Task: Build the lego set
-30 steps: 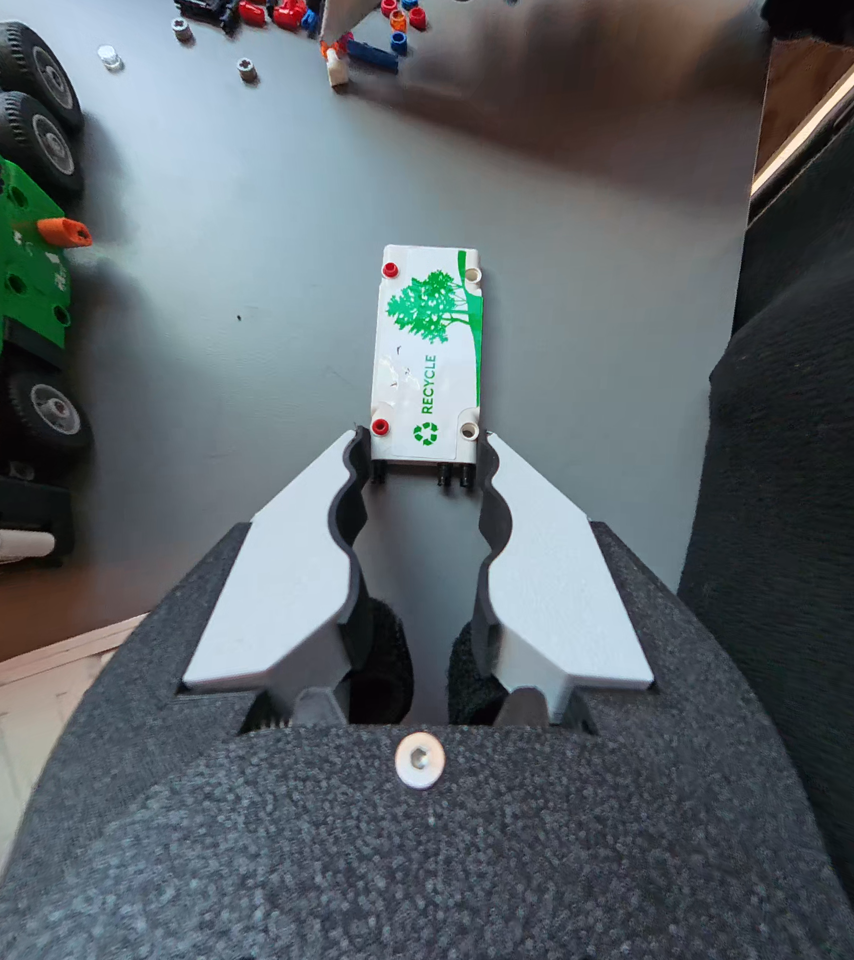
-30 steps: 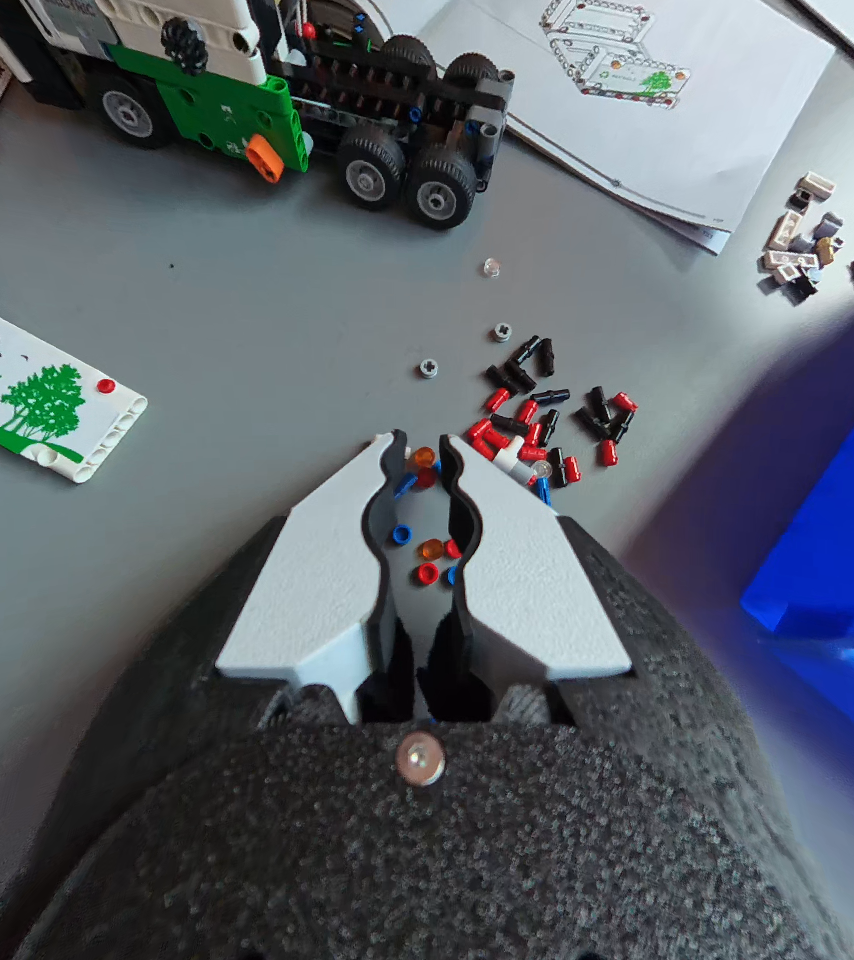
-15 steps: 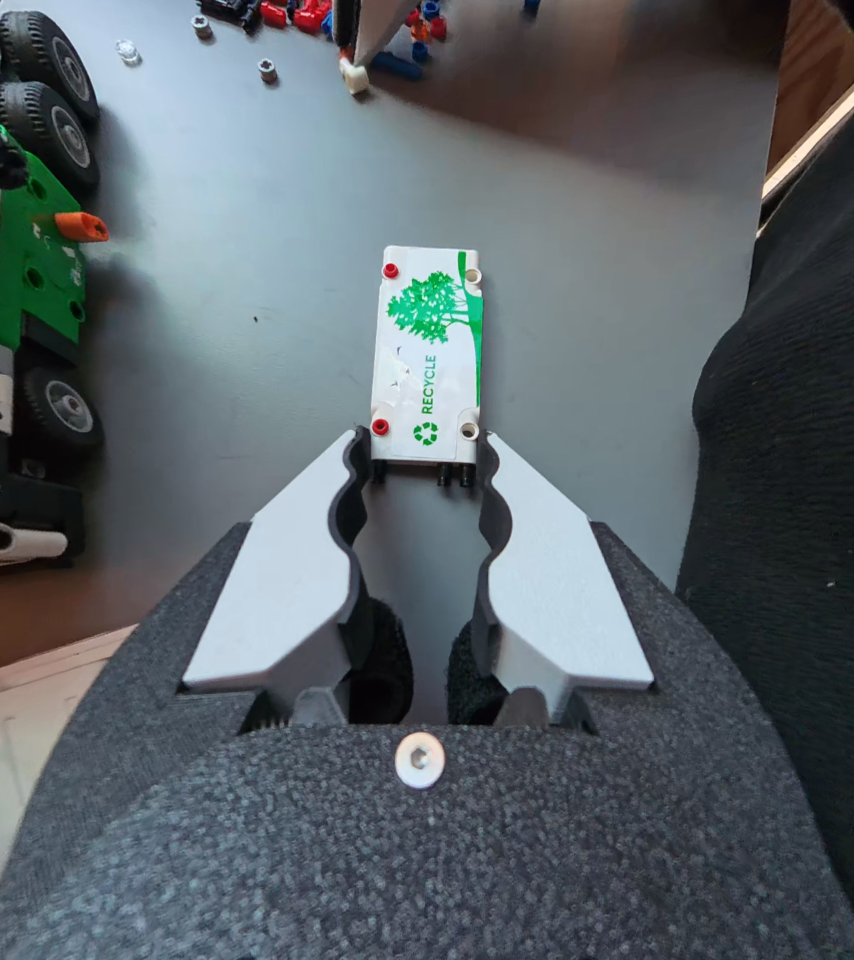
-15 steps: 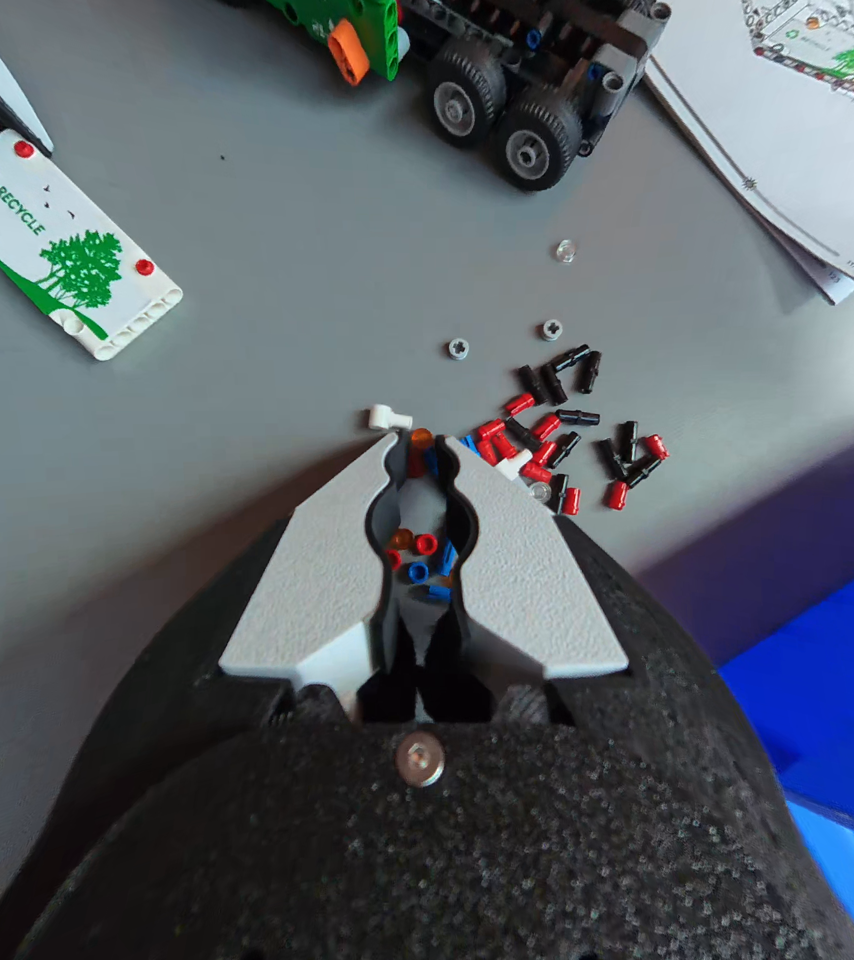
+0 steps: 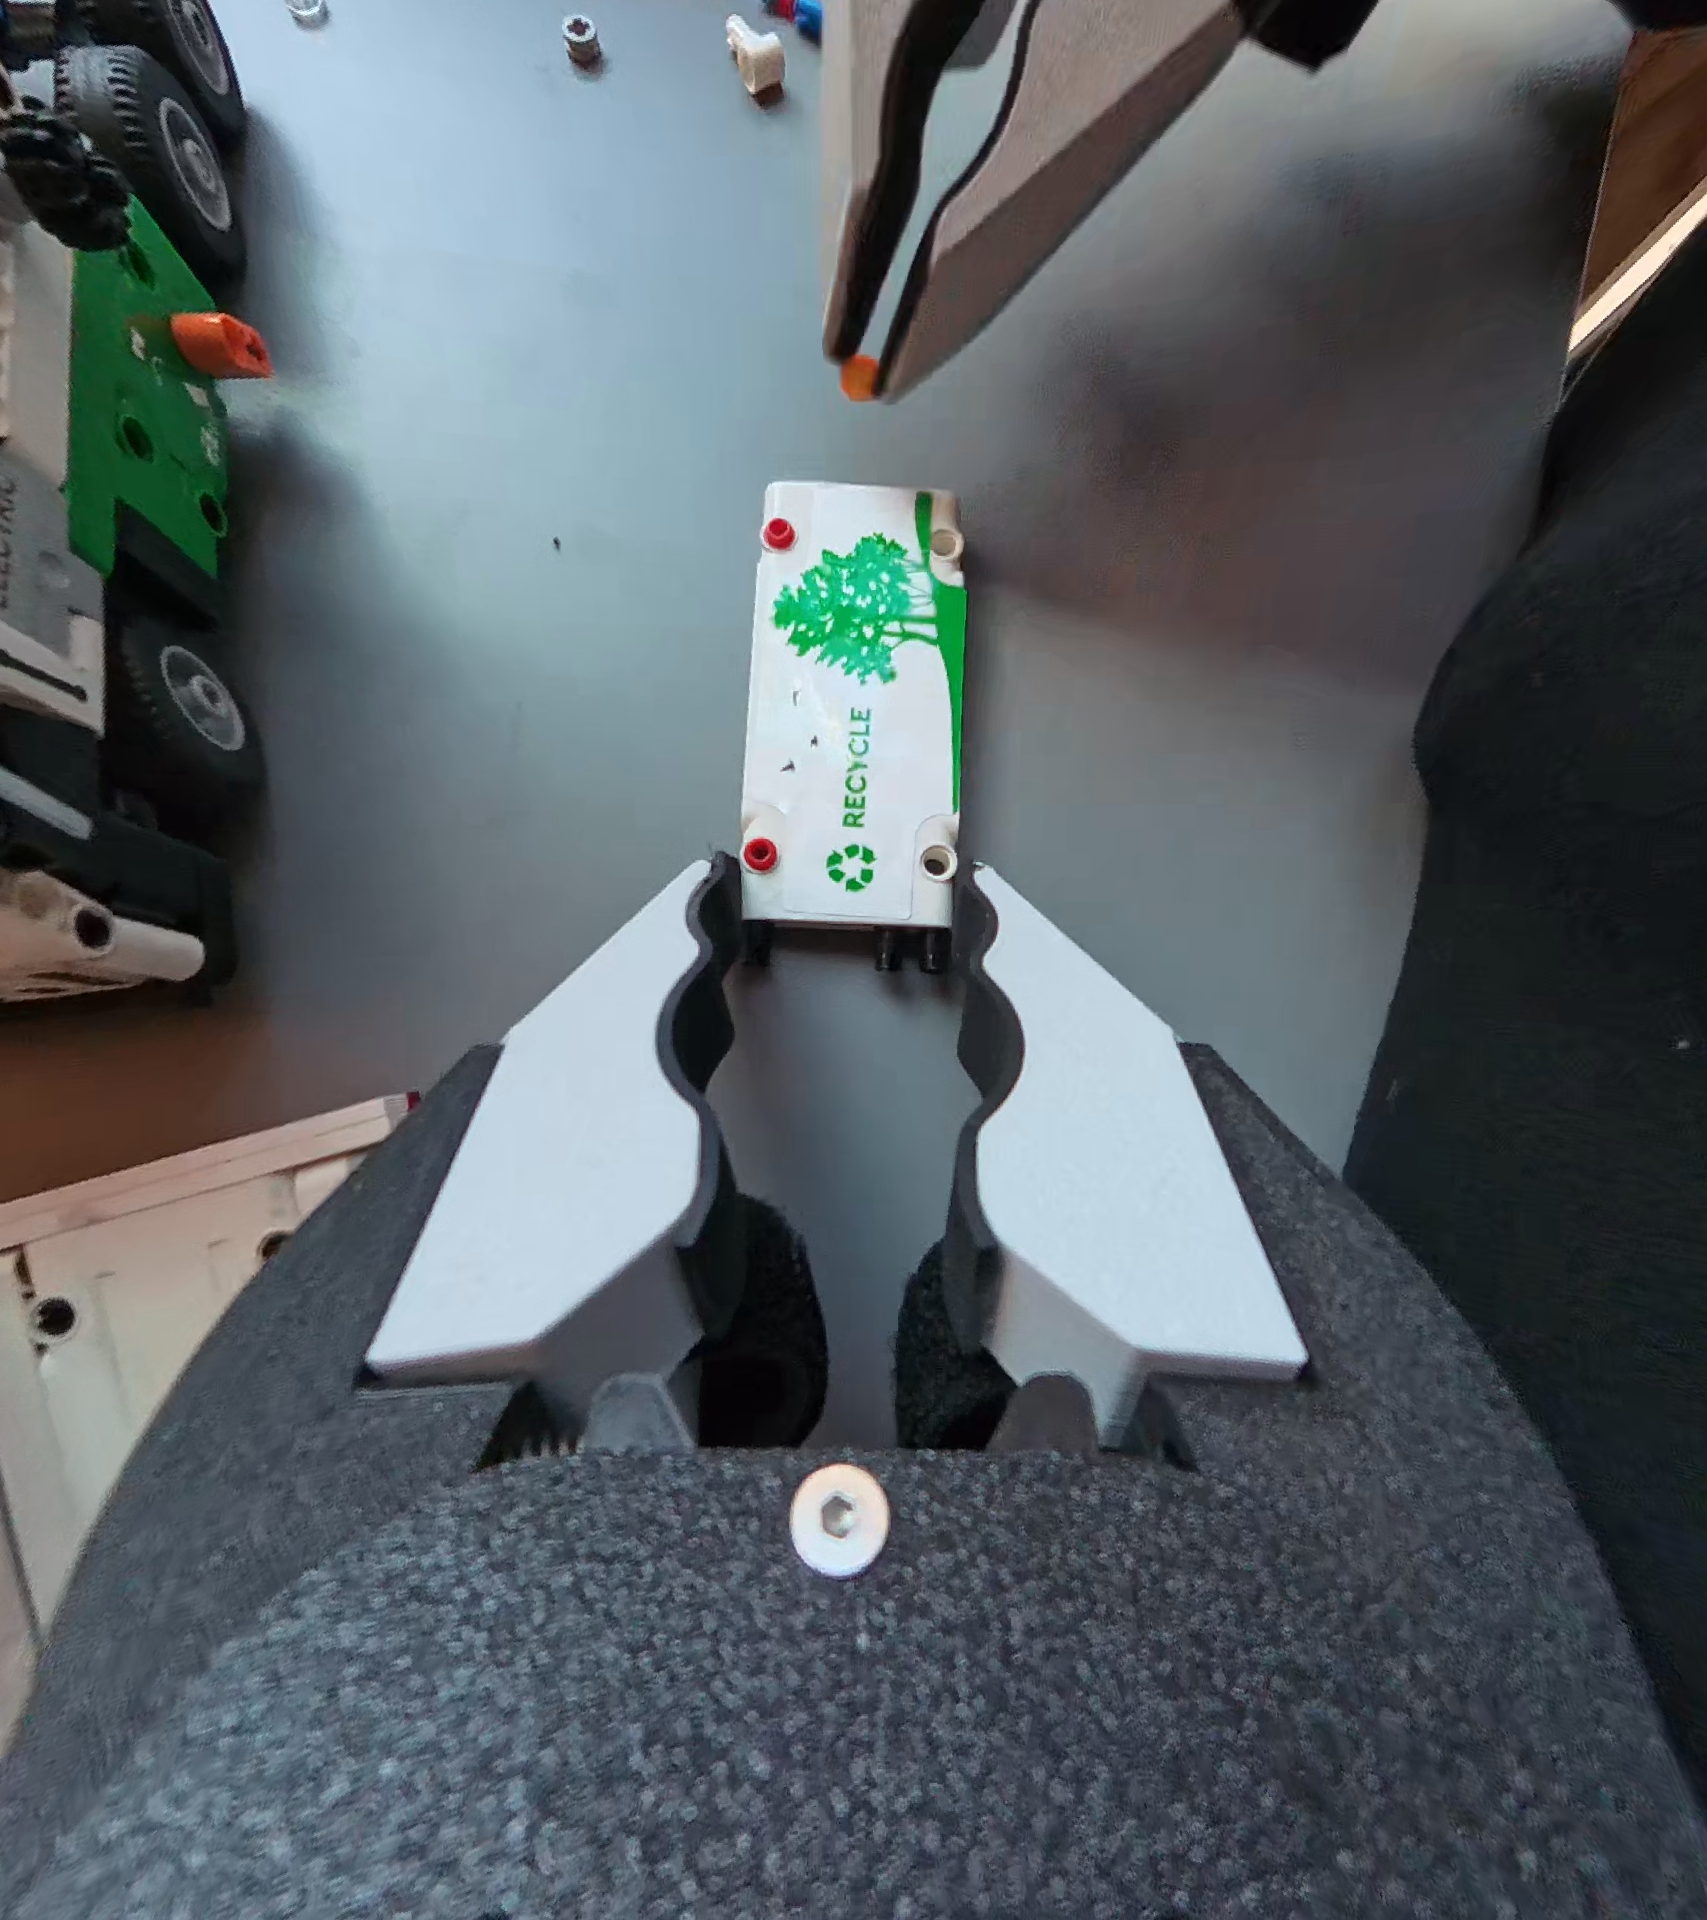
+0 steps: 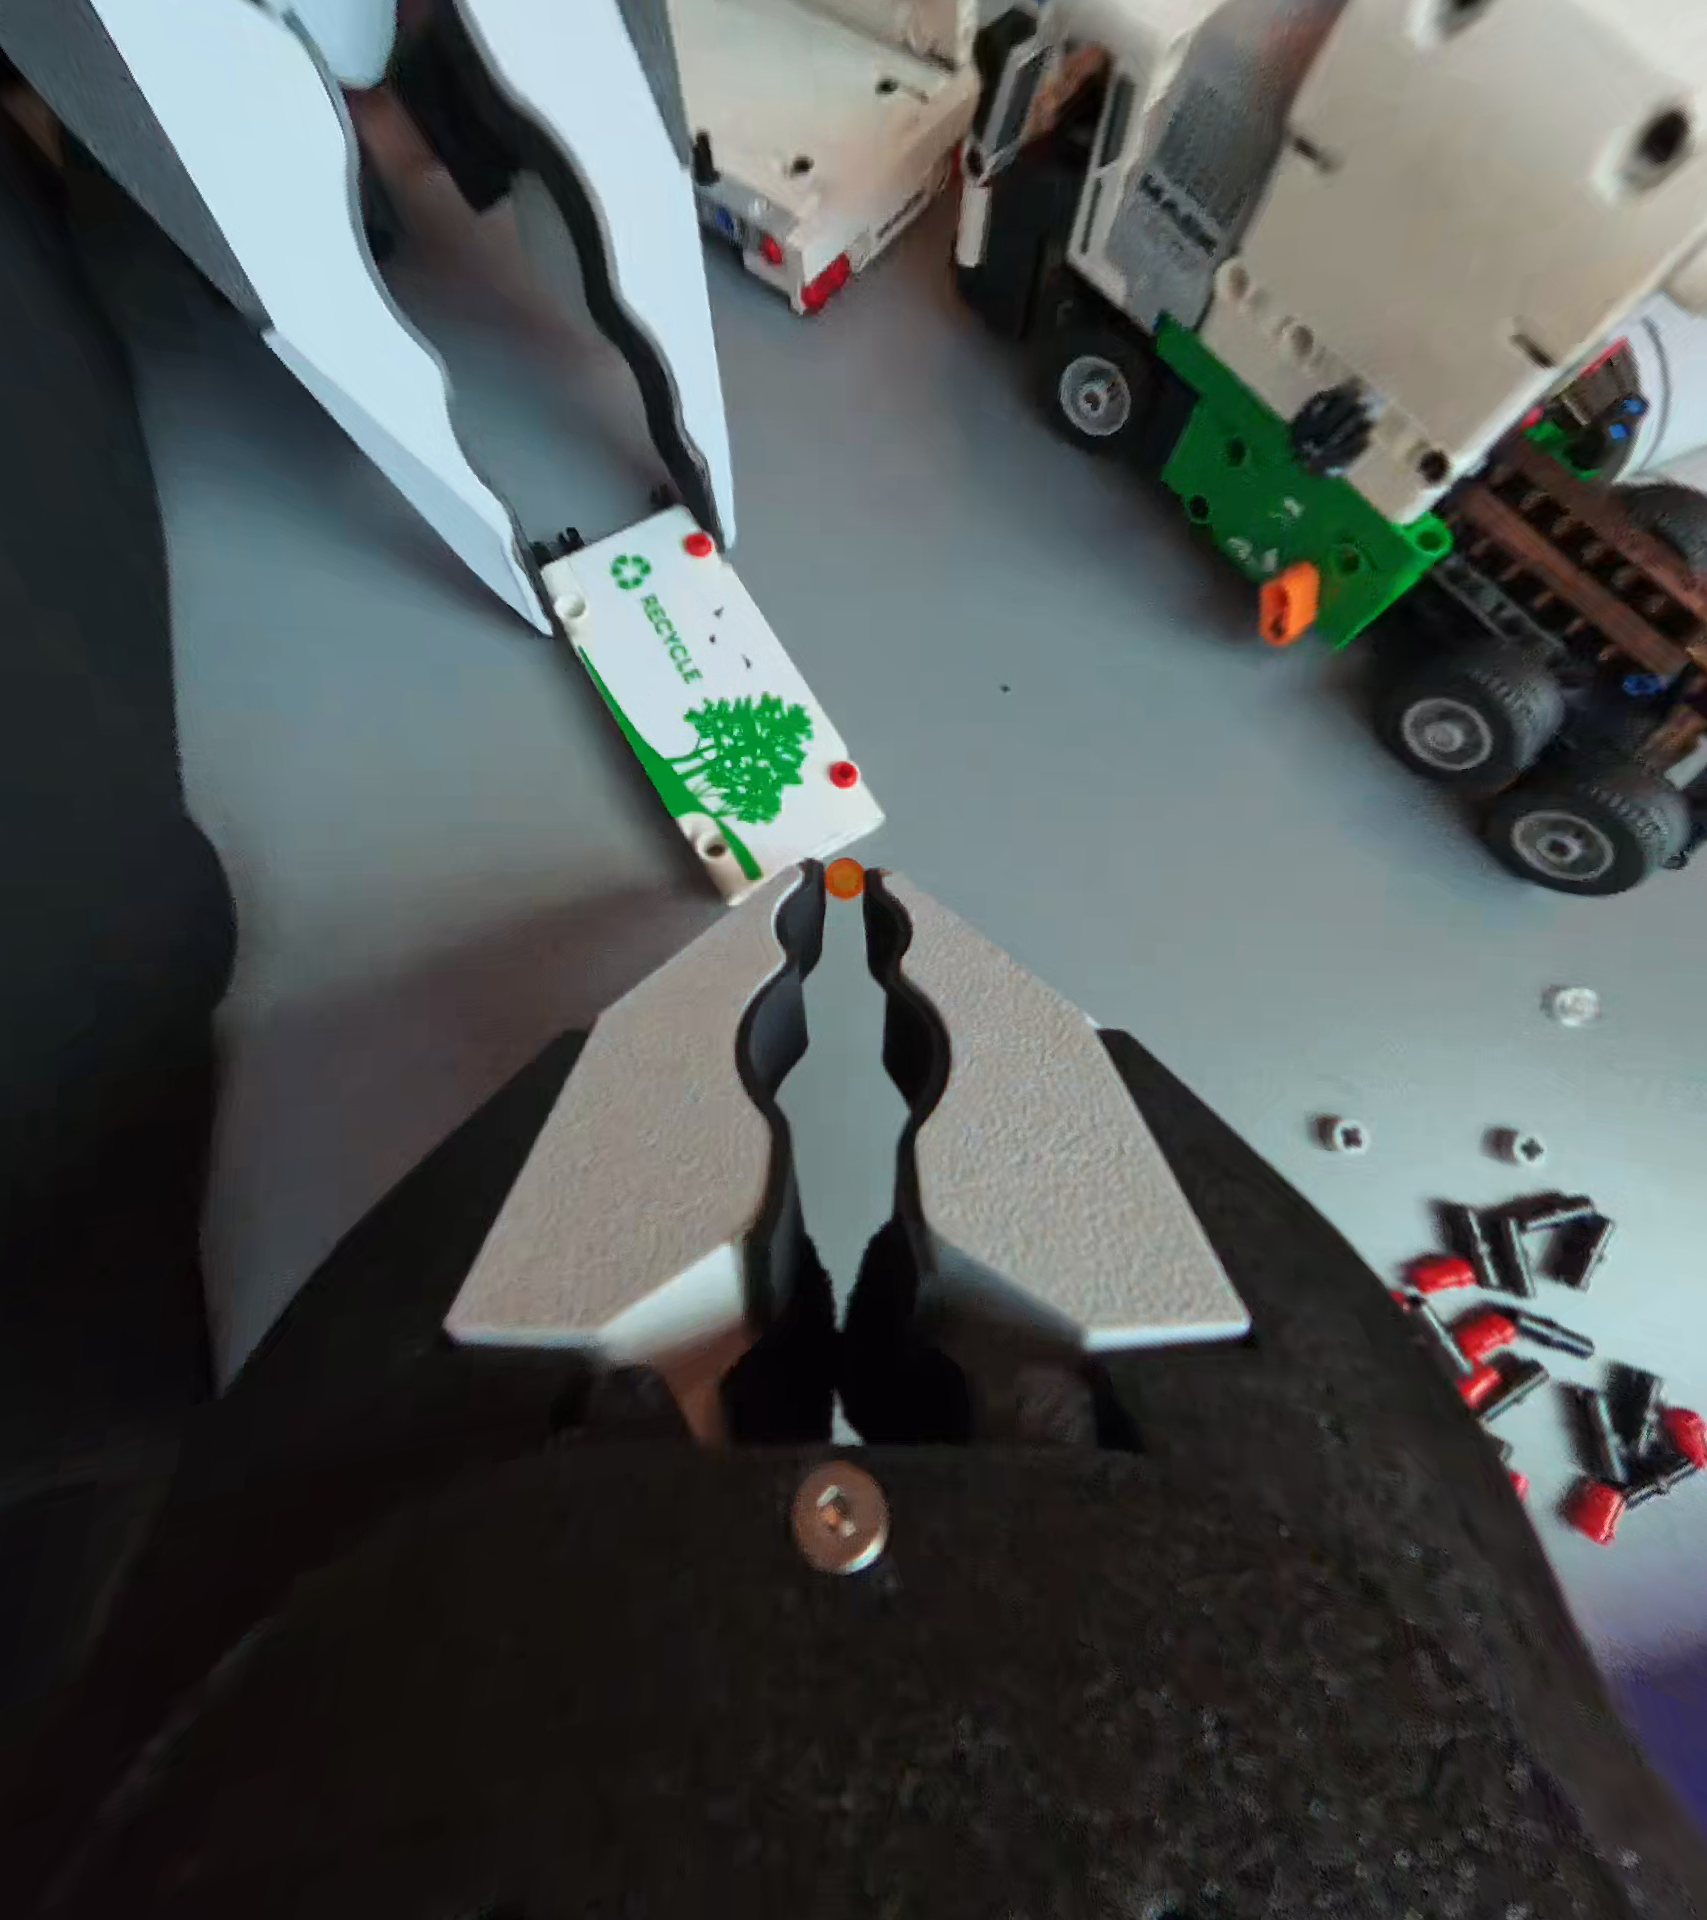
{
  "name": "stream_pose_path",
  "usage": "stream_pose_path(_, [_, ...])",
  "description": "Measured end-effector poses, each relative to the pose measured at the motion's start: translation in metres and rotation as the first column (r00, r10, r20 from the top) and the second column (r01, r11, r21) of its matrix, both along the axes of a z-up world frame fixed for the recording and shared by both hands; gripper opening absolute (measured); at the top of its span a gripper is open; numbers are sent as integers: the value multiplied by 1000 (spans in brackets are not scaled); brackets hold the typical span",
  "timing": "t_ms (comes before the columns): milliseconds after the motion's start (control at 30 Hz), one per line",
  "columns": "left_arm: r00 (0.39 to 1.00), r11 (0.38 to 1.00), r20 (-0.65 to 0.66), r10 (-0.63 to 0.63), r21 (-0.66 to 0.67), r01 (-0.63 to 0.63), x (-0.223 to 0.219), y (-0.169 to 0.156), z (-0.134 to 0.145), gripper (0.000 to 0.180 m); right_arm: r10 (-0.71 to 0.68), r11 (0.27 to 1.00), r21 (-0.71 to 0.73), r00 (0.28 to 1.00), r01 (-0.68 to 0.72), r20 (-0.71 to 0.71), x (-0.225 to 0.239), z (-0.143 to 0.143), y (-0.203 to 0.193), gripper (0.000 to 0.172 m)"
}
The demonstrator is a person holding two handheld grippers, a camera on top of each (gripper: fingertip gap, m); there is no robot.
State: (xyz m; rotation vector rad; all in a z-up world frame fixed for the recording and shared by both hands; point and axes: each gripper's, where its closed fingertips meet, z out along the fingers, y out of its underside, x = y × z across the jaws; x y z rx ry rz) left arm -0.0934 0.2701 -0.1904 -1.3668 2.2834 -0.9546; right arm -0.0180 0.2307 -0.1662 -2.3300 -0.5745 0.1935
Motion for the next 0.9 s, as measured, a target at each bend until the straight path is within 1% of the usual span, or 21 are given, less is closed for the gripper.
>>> stream_pose_path(33, [1000, 1000, -2, 5, 14, -5, -2, 2, 0, 39, 3, 1000, 1, 999, -4, 42, -2, -6, 3, 6])
stream_pose_path(67, [1000, 1000, -6, 14, 26, -14, -4, 5, -1, 39, 3, 1000, -9, 999, -2, 52, -3, -11, 4, 6])
stream_pose_path(167, [999, 998, -6, 47, 50, -47, -10, 16, -1, 39, -20, 997, -74, 1000, 22, 24, -2, -18, 4, 6])
stream_pose_path(300, [997, 996, 2, 72, 44, -73, -16, 19, -1, 39, -16, 995, -93, 998, 21, 56, -3, -24, 3, 6])
stream_pose_path(433, [997, 996, 16, 75, 47, -75, -16, 18, -1, 39, -64, 994, -82, 997, 67, 45, -1, -24, 2, 7])
stream_pose_path(467, [997, 996, 17, 77, 46, -77, -16, 17, -1, 39, -89, 993, -71, 995, 91, 42, 1, -22, 0, 11])
stream_pose_path(533, [996, 996, 21, 82, 40, -82, -15, 17, -1, 39, -158, 987, -15, 987, 158, -5, 7, -10, -7, 12])
stream_pose_path(567, [996, 996, 21, 85, 36, -85, -15, 17, -1, 39, -213, 977, 20, 977, 213, -34, 15, -3, -13, 13])
stream_pose_path(633, [996, 996, 21, 85, 24, -86, -14, 17, -1, 39, -361, 930, 56, 931, 364, -54, 46, 3, -32, 13])
stream_pose_path(733, [997, 997, 20, 71, 12, -71, -9, 14, -1, 39, -554, 831, 64, 833, 553, -12, 93, -5, -67, 13])
stream_pose_path(767, [998, 998, 21, 62, 15, -62, -8, 14, -1, 39, -591, 806, 66, 807, 589, 9, 102, -8, -76, 13])
stream_pose_path(900, [999, 998, 12, 35, 43, -35, -4, 13, -1, 39, -649, 760, 91, 759, 644, 56, 119, -7, -97, 10])
